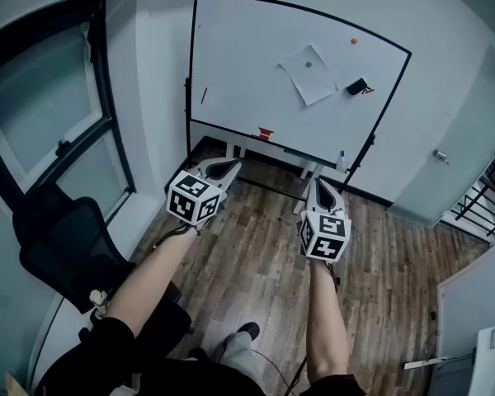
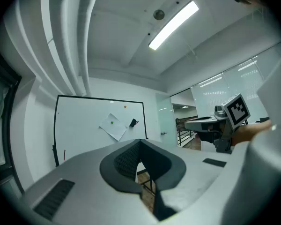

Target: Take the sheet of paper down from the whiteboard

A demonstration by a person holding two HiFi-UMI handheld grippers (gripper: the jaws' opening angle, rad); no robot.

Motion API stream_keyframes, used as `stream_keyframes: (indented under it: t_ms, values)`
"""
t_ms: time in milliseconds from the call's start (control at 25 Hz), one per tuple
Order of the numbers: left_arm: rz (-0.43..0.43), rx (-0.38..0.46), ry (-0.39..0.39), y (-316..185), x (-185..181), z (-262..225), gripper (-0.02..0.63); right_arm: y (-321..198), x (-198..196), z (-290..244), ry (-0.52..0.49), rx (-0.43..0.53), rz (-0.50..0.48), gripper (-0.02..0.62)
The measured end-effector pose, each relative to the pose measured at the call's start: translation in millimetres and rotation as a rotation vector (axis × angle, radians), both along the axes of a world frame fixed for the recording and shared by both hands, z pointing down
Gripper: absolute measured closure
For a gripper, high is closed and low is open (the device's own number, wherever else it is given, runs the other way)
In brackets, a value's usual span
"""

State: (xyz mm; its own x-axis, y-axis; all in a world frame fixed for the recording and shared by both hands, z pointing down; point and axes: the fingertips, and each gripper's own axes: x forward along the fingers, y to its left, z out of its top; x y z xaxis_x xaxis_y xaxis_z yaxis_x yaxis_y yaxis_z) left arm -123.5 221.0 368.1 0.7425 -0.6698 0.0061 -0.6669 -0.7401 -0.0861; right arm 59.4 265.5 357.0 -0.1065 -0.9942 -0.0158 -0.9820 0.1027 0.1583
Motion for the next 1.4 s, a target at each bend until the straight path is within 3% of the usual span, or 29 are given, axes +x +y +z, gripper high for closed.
stream_keyframes:
  t_ms: [320,680,960,1400]
  values:
    - [-0.023,0.006,-0.001,-72,31,-5,0.586,-74,33,-10,0.026,0.036,0.011,0.572]
    - [-0.054,0.027,-0.004,-156,90,-23,0.586,-165,91,-26,0.042,0.048,-0.009,0.571]
    - [-0.063,0.045,0.001,-191,131,-32,0.586,-208,125,-26,0.034,0.052,-0.035,0.571]
    - [-0.040,0.058,-0.008,-231,165,-34,0.585,-252,141,-16,0.017,0.039,-0.046,0.571]
